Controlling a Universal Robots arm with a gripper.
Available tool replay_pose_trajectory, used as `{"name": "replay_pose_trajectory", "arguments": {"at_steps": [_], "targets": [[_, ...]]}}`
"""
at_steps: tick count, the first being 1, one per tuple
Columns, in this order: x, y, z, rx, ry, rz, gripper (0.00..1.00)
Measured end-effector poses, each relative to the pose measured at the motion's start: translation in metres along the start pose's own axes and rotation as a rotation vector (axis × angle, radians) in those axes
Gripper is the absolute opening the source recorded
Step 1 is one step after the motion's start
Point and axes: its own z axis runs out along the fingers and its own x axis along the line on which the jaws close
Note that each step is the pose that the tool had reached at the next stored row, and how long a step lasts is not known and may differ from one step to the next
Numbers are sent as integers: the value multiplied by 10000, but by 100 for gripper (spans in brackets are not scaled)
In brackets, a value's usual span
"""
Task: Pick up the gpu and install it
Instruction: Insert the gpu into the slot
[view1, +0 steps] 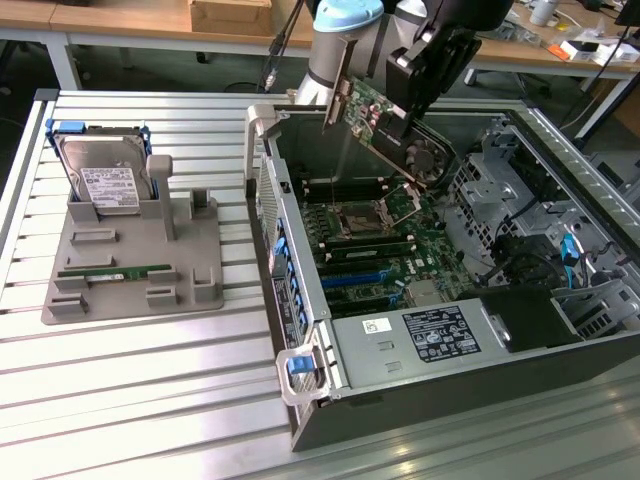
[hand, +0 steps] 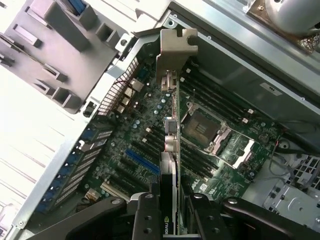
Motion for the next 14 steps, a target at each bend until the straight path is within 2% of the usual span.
{"name": "replay_pose_trajectory", "arguments": {"at_steps": [14], "targets": [[0, 0, 1, 13, 37, -641, 26]]}}
